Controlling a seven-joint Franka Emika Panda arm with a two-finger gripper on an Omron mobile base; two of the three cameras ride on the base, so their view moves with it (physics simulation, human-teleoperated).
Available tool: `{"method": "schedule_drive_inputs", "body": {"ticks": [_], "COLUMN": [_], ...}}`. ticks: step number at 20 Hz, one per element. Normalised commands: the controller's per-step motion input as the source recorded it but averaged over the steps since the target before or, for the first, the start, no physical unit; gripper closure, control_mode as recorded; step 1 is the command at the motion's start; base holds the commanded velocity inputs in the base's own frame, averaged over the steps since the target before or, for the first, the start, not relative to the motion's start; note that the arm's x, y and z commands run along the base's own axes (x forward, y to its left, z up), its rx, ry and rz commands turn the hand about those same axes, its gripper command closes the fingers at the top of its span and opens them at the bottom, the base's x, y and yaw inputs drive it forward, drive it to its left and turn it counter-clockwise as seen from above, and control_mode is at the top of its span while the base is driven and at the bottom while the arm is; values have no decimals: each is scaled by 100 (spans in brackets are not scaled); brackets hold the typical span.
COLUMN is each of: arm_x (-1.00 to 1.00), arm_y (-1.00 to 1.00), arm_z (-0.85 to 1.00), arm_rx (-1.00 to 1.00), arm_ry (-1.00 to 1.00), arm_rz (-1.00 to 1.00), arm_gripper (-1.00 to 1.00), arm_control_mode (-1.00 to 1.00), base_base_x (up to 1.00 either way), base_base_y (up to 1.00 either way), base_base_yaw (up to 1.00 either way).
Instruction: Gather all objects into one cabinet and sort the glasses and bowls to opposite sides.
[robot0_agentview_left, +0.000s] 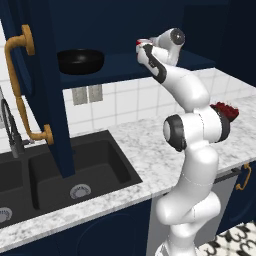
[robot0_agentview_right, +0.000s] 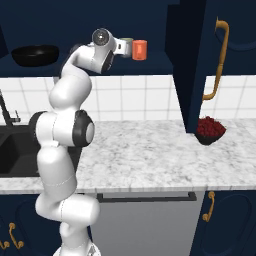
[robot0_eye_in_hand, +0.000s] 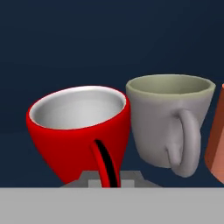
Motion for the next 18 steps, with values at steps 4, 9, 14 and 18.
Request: {"method": "schedule_drive_inputs", "body": {"ticks": [4, 9, 14, 18], "arm_x": [10, 11, 0, -8], "arm_y": [0, 0, 0, 0], "arm_z": [0, 0, 0, 1], "arm_rx": [0, 0, 0, 0], "arm_ry": [0, 0, 0, 0], "arm_rz": [-3, -3, -1, 0], "arm_gripper": [100, -100, -100, -100], "arm_control_mode": [-100, -100, -100, -100], "base_base_x": [0, 0, 0, 0], "base_base_y": [0, 0, 0, 0], "base_base_yaw": [0, 0, 0, 0]}}
